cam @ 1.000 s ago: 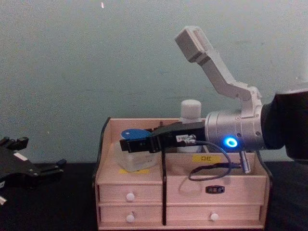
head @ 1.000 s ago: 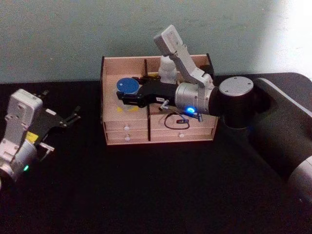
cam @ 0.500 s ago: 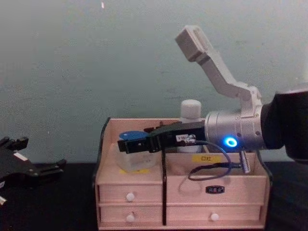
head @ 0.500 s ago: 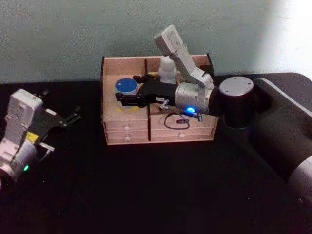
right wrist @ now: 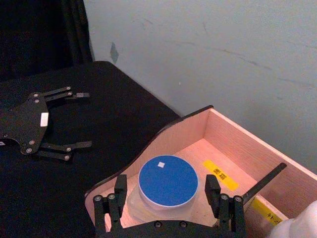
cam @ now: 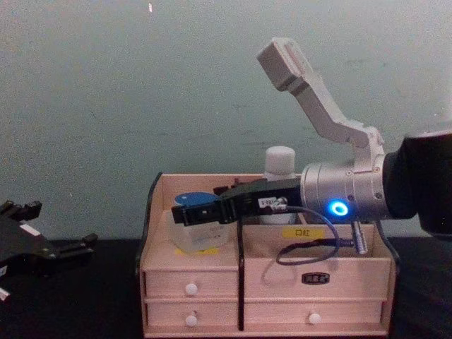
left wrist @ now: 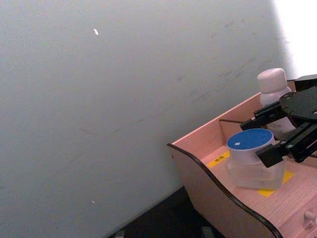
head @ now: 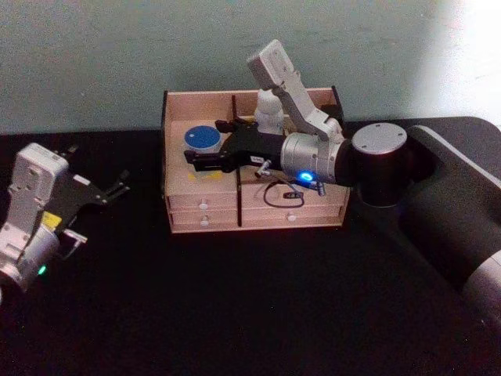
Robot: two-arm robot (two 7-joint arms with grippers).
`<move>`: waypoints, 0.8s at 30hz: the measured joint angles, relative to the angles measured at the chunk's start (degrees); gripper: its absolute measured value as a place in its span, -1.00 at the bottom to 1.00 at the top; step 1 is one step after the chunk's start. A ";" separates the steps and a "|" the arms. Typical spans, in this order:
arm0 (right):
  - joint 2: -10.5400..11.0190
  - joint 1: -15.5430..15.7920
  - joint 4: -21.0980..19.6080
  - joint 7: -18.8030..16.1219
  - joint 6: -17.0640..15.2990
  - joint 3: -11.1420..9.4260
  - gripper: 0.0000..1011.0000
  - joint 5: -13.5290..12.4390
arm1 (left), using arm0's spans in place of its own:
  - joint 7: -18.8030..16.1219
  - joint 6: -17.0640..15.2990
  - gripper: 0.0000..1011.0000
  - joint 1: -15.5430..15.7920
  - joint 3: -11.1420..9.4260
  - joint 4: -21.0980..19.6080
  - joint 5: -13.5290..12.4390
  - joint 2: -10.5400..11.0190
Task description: Pick up the facial cleanser and watermelon frost from the table and place them into the tiered storage box.
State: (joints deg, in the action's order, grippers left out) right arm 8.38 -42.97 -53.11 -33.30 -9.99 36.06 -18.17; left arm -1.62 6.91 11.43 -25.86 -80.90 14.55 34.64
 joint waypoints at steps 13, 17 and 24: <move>1.21 1.58 -3.72 -0.75 0.01 -1.19 0.98 -0.98 | 0.00 0.00 0.98 0.00 0.00 0.00 0.00 0.00; 2.37 2.75 -6.97 -0.86 -0.14 -1.89 0.98 -1.84 | 0.00 0.00 0.98 0.00 0.00 0.00 0.00 0.00; 4.79 4.93 -12.68 -0.46 -0.35 -3.43 0.98 -3.85 | 0.00 0.00 0.98 0.00 0.00 0.00 0.00 0.00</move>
State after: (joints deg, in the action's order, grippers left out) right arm 13.17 -38.04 -65.80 -33.77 -10.33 32.63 -22.02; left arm -1.62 6.91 11.43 -25.86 -80.90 14.55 34.65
